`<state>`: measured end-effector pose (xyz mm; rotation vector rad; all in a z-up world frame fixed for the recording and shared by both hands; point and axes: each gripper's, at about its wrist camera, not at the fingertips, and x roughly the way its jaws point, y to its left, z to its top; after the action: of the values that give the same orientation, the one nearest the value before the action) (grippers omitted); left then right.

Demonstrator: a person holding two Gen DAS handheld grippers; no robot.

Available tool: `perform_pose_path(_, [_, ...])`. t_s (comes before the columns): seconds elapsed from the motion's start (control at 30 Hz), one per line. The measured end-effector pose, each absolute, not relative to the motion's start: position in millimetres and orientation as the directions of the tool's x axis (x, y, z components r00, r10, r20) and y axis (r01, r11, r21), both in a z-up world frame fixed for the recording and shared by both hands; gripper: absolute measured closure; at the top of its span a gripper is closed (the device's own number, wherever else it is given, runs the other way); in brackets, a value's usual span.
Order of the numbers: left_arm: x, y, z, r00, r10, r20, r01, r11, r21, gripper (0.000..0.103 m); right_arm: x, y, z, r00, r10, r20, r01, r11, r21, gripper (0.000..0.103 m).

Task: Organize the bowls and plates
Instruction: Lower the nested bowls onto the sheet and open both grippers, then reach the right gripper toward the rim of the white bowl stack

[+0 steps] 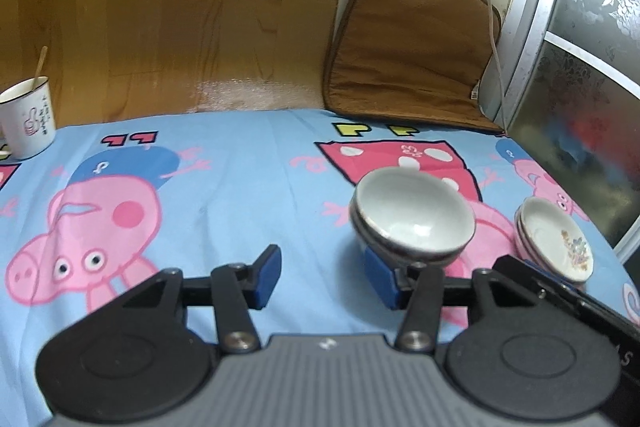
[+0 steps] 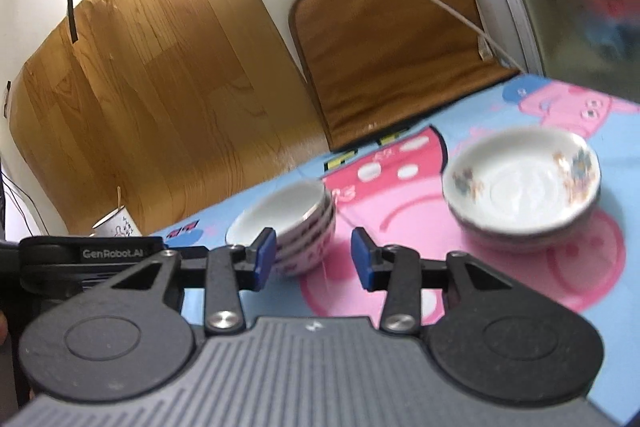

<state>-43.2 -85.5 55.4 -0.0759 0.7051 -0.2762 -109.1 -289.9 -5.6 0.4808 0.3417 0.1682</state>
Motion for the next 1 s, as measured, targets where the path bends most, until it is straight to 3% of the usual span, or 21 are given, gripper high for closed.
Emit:
perform_pose_path(0.27, [-57,-59,37,0.803,-0.191,-0.564,0.173,0.981,-0.086,0.049,-116,-278,-9,0.929,0.216,-0.302,-0.056,0.886,0.461,0.058])
perform_pose_path(0.43, [-52,-35,17,0.802,-0.157,-0.577,0.114,0.987,-0.111,0.049,-110,-272,-16,0.918,0.203,-0.34,-0.026,0.888,0.459,0.058])
perform_pose_path(0.67, [-52,-21,13,0.809,-0.195,-0.555,0.116,0.978,-0.174,0.044,-101,-267,-31,0.898,0.179,-0.402,0.03,0.886,0.462,0.058])
perform_pose_path(1.0, [-55,-22,13,0.814,-0.216,-0.539,0.135,0.973,-0.186,0.044,-98,-260,-31,0.905,0.161,-0.394,0.025,0.904,0.427,0.054])
